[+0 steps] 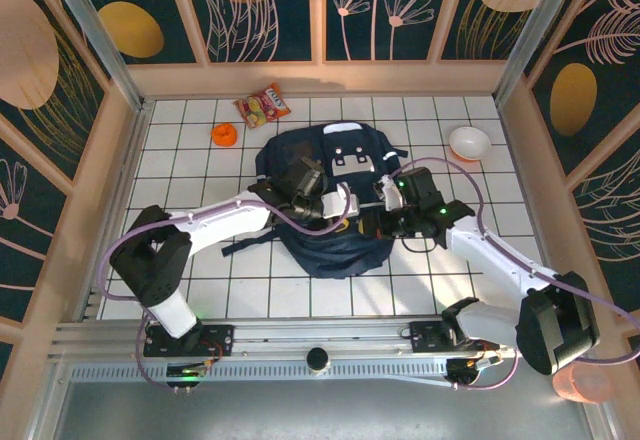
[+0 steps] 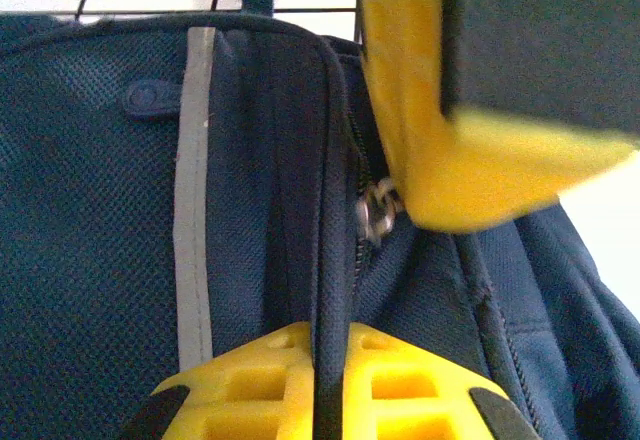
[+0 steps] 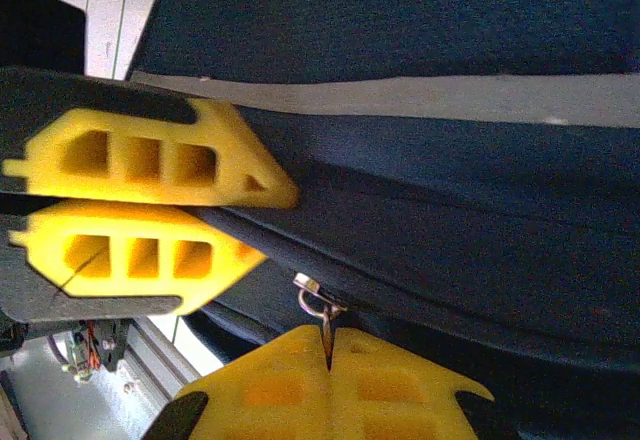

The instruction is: Pack books, pencil case, and school supplies into a backpack

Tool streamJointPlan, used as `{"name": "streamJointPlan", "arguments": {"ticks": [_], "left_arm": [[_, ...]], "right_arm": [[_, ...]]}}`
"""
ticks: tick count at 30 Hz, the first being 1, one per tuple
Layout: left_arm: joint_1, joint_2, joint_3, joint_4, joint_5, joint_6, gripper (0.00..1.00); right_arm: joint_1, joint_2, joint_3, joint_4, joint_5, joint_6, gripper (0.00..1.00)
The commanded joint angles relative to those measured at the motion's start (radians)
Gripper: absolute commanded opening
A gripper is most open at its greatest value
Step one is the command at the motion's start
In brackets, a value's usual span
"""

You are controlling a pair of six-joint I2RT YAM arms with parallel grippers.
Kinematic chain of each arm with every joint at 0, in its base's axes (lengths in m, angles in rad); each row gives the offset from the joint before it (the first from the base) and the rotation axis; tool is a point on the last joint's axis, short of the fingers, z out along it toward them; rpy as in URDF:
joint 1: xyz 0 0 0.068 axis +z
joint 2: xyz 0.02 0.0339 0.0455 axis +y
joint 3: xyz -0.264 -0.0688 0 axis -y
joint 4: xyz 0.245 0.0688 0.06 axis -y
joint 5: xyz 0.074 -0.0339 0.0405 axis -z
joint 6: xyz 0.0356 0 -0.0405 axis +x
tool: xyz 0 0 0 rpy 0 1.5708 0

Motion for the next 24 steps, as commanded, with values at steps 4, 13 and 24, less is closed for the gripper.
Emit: {"name": "streamJointPlan", "arguments": {"ticks": [4,13,24], "left_arm": [[0.151,-0.141,-0.184,-0.004,0.068,0.217,0.0],[0.188,-0.157,-0.13,-0.022,0.174,0.207,0.31],[-0.019,-0.051,0.012,0.012,0.103,0.071,0.49]], "right_arm": [[-0.045,-0.006,-0.015,-0.109,0.013,-0.04,0.0],[0.017,0.018,0.017,-0.026,-0.014,-0.013,0.0],[0.017,0.011,0.011,-0.002,-0.023,-0.002,0.0]]}}
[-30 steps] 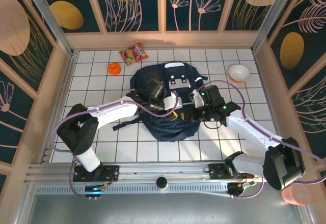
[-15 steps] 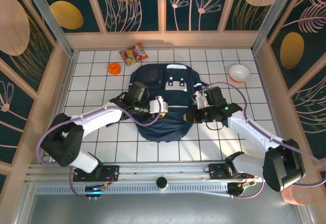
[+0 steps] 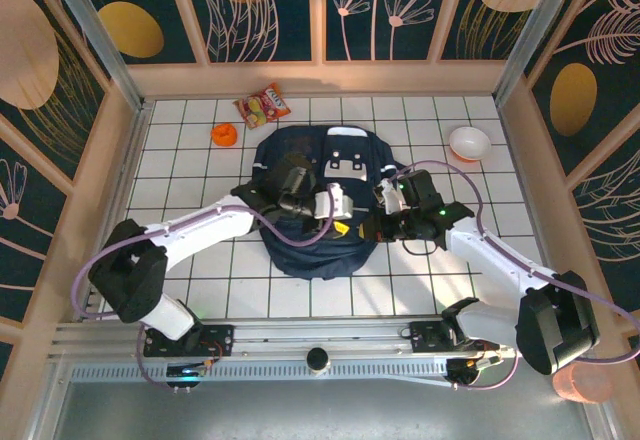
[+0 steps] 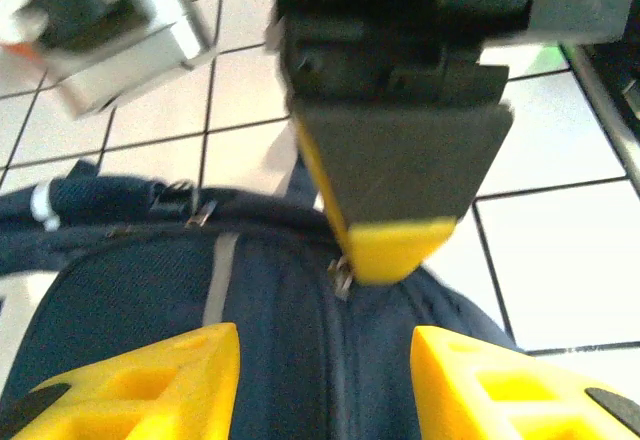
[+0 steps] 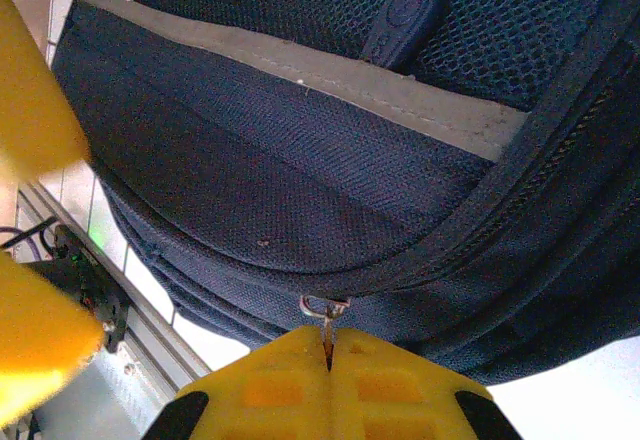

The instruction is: Pack books, pencil case, and school supplies into a backpack

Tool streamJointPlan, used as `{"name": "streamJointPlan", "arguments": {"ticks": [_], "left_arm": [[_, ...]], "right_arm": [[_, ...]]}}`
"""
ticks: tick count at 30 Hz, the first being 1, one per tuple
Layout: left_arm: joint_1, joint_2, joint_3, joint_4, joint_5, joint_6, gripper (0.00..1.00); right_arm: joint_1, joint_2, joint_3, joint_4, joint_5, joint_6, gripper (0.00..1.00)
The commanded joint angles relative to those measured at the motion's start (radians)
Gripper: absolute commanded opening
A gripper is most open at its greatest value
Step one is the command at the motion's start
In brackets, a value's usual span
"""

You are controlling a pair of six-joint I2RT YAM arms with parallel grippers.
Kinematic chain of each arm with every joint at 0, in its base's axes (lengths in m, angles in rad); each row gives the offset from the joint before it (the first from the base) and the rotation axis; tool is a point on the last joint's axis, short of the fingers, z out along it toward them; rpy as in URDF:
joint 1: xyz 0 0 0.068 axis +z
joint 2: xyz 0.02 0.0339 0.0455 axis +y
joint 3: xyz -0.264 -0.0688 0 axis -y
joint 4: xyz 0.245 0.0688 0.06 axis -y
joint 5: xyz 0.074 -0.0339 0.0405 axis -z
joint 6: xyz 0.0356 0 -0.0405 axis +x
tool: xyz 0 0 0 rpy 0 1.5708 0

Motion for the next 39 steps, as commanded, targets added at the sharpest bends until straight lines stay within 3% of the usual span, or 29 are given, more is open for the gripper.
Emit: {"name": "streamJointPlan", "arguments": {"ticks": [1,9,12,15,17,19,20,29,33,39], "left_arm": [[-0.024,0.054,0.039,-0.041,-0.055,0.003,0.51],[-0.028,0.103,0.066,-0.032,-0.146,-0.01,0.53],[-0.028,0.112,0.066,-0.018,-0.176,-0.014,0.49],[-0.028,0.107,0.06,-0.017,-0.186,0.004,0.38],[-0.028,0.094,0.037,-0.017,-0.197,0.051,0.24],[-0.018,0.077,-0.001,0.012,-0.226,0.074,0.01],[-0.007,0.068,-0.011,0.012,-0.22,0.087,0.0],[0.093,-0.003,-0.051,0.019,-0.115,0.102,0.0],[0.098,-0.012,-0.049,-0.009,-0.069,0.122,0.0],[0.097,-0.017,-0.052,0.01,0.114,0.141,0.0]], "right_arm": [[0.0,-0.003,0.019,0.005,-0.004,0.009,0.0],[0.0,-0.009,0.019,0.014,-0.006,0.011,0.0],[-0.001,-0.013,0.012,0.022,-0.009,0.015,0.0],[-0.012,-0.026,0.007,0.011,-0.007,0.01,0.0],[-0.044,-0.044,-0.002,0.0,-0.014,-0.006,0.0],[-0.091,-0.06,-0.011,-0.015,-0.028,-0.026,0.0],[-0.117,-0.063,-0.014,-0.026,-0.031,-0.038,0.0],[-0.331,-0.005,-0.019,-0.029,-0.012,-0.089,0.0],[-0.364,0.008,-0.015,0.049,-0.026,-0.033,0.0],[-0.36,0.075,-0.032,0.21,-0.077,0.042,0.0]]}}
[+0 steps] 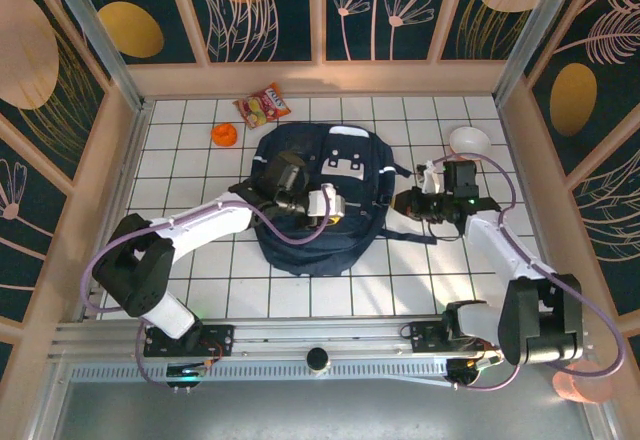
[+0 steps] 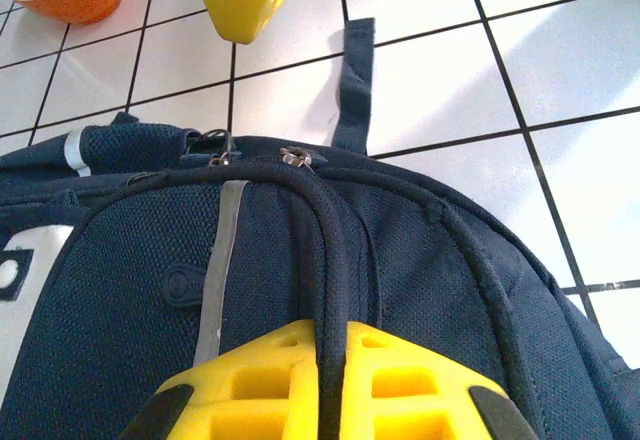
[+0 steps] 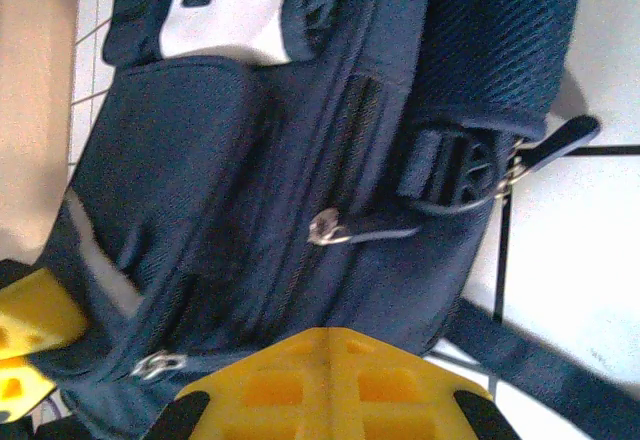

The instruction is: Pack books, pencil case, and school supplies into a backpack

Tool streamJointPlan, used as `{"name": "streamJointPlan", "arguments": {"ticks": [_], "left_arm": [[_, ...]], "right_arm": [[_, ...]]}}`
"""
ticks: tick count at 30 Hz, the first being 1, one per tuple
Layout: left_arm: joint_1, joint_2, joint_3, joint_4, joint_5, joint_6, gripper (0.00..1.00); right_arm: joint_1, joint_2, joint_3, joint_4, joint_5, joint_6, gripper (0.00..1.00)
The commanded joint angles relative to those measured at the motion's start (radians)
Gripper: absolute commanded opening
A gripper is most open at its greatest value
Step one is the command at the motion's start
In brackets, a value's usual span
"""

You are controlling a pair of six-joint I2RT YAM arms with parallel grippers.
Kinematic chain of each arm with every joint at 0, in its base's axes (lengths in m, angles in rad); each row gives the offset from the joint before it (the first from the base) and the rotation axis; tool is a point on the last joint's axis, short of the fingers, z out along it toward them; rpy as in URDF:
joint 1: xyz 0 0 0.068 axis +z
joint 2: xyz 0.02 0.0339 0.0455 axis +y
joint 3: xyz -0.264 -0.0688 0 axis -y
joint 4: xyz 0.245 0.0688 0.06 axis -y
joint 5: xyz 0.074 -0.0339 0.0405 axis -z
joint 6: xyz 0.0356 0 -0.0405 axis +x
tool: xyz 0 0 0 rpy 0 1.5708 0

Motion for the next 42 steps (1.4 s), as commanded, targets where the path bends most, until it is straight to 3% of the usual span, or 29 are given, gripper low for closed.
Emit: {"name": "streamJointPlan", "arguments": {"ticks": [1,6,11,17,23,31,42], "left_arm": [[0.01,-0.026,-0.005,0.007,0.094,0.005,0.0],[0.017,-0.019,-0.015,0.024,0.059,-0.006,0.0],[0.047,-0.046,-0.075,0.119,0.153,-0.057,0.0],[0.071,-0.076,-0.117,0.204,0.217,-0.119,0.0],[0.127,-0.104,-0.143,0.261,0.328,-0.16,0.0],[0.166,-0.133,-0.188,0.319,0.376,-0.166,0.0],[0.168,-0.129,-0.181,0.309,0.398,-0.158,0.0]], "right_arm": [[0.006,0.034,-0.017,0.094,-0.002,0.049,0.0],[0.035,-0.025,-0.016,0.043,0.004,0.008,0.0],[0.117,-0.154,-0.082,0.113,0.012,0.037,0.3],[0.187,-0.232,-0.144,0.255,0.017,-0.038,0.44],[0.217,-0.227,-0.126,0.356,0.04,-0.368,0.46],[0.219,-0.161,-0.142,0.405,-0.159,-0.703,0.46],[0.248,-0.027,-0.11,0.461,-0.241,-0.714,0.44]]}}
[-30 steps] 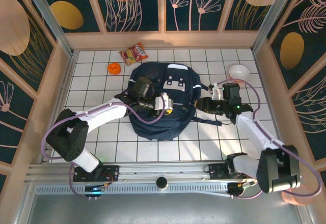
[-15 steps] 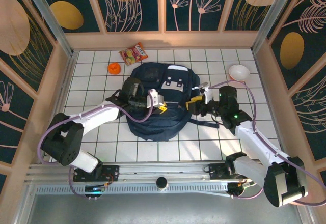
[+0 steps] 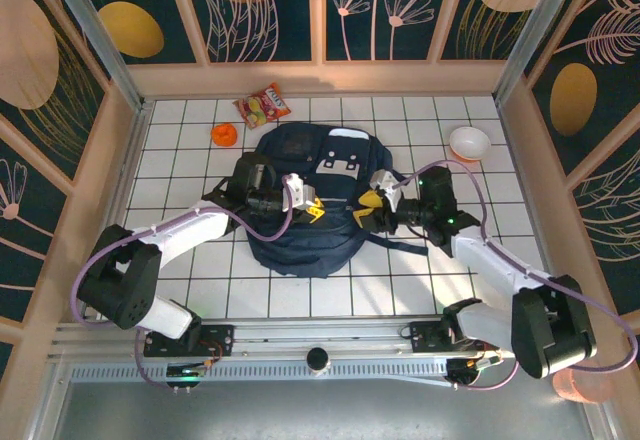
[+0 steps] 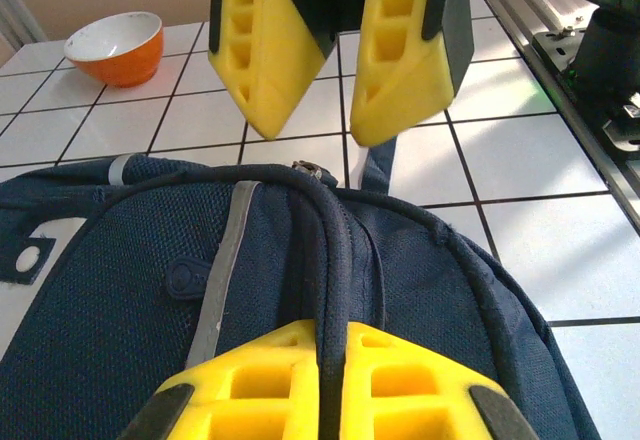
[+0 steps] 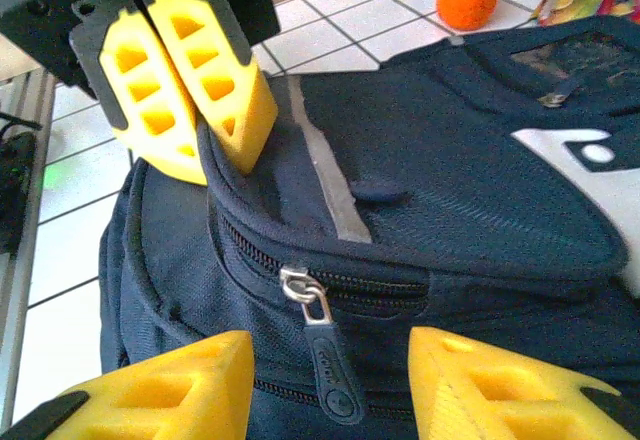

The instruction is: Pack books, pencil case, and school supplies into a backpack

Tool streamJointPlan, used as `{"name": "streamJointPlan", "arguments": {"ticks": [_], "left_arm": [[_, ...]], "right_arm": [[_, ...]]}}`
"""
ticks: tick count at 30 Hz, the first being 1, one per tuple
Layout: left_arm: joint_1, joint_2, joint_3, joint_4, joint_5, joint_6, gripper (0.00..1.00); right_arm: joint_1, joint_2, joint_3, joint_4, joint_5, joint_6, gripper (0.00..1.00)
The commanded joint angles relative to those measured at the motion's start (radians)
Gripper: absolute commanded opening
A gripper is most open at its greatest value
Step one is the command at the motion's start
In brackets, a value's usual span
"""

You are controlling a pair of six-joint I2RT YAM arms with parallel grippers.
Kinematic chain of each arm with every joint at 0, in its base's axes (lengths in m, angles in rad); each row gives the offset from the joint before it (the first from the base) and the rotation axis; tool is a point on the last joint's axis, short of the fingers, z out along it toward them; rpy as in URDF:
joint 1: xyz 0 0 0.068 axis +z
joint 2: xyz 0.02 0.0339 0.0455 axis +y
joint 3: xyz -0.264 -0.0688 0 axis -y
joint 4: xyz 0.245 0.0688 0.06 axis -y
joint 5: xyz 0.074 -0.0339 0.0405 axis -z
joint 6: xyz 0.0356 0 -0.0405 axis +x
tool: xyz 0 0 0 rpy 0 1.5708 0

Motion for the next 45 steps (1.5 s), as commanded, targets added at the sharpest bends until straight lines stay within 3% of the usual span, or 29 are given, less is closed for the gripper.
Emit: {"name": "streamJointPlan", "arguments": {"ticks": [1,10,14,18,25,35,41,43,45], "left_arm": [[0.006,-0.033,0.009,0.061,0.104,-0.001,0.0],[0.006,-0.025,0.019,0.057,0.111,0.01,0.0],[0.007,-0.014,0.031,0.047,0.119,0.014,0.0],[0.006,-0.013,0.032,0.035,0.107,0.023,0.0],[0.007,-0.015,0.032,0.0,0.075,0.046,0.0],[0.006,-0.017,0.051,-0.08,0.093,0.096,0.0],[0.006,-0.008,0.064,-0.096,0.116,0.101,0.0],[0.006,-0.011,0.062,-0.087,0.095,0.082,0.1],[0.01,-0.015,0.05,-0.035,0.099,-0.01,0.33]], "right_arm": [[0.012,0.036,0.025,0.045,-0.067,-0.03,0.44],[0.016,0.122,0.093,-0.06,-0.124,-0.074,0.32],[0.016,0.131,0.112,-0.093,-0.146,-0.088,0.2],[0.016,0.127,0.126,-0.138,-0.124,-0.102,0.0],[-0.018,0.112,0.134,-0.178,-0.02,-0.044,0.0],[-0.067,0.169,0.155,-0.086,0.209,0.156,0.0],[-0.062,0.189,0.158,-0.031,0.225,0.216,0.0],[-0.063,0.18,0.154,-0.034,0.245,0.219,0.0],[-0.067,0.169,0.161,-0.055,0.239,0.231,0.01]]}}
